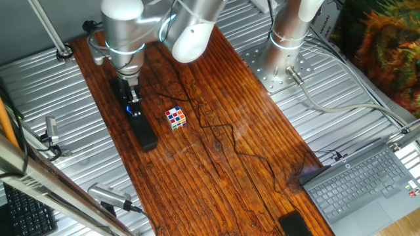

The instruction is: Turn the knob to increase the volume of the speaker

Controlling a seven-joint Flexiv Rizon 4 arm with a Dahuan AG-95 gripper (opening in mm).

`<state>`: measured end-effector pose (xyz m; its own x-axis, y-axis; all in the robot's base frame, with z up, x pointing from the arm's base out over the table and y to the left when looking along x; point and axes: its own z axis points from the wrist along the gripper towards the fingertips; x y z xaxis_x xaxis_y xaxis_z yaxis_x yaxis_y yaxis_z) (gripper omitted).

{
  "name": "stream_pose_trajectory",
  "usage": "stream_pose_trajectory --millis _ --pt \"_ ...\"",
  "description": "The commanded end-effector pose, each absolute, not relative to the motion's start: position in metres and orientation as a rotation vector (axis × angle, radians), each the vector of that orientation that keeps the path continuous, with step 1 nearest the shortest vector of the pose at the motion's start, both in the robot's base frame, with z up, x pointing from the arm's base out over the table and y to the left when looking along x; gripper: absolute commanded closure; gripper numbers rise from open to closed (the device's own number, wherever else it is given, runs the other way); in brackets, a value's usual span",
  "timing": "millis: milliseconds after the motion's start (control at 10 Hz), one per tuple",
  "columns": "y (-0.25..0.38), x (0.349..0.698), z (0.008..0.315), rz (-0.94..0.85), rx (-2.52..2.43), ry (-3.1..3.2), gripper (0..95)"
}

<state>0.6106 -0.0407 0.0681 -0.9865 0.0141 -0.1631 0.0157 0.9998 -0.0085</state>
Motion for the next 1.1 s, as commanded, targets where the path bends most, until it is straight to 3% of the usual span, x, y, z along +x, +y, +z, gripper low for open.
stream_pose_trajectory --millis 100,400,500,900,1100 --pt "-0.0393 0.6111 0.0702 -0.05 -0.44 2.967 19.0" --pt "-0.035 0.6126 0.0754 -0.051 -0.881 2.93 19.0" --pt "-0.033 0.6135 0.0781 -0.062 -1.178 2.844 38.0" --pt "-0.0323 0.6131 0.0792 -0.08 -1.86 2.475 38.0" --pt "-0.032 0.6128 0.0798 -0.109 -1.977 2.391 38.0"
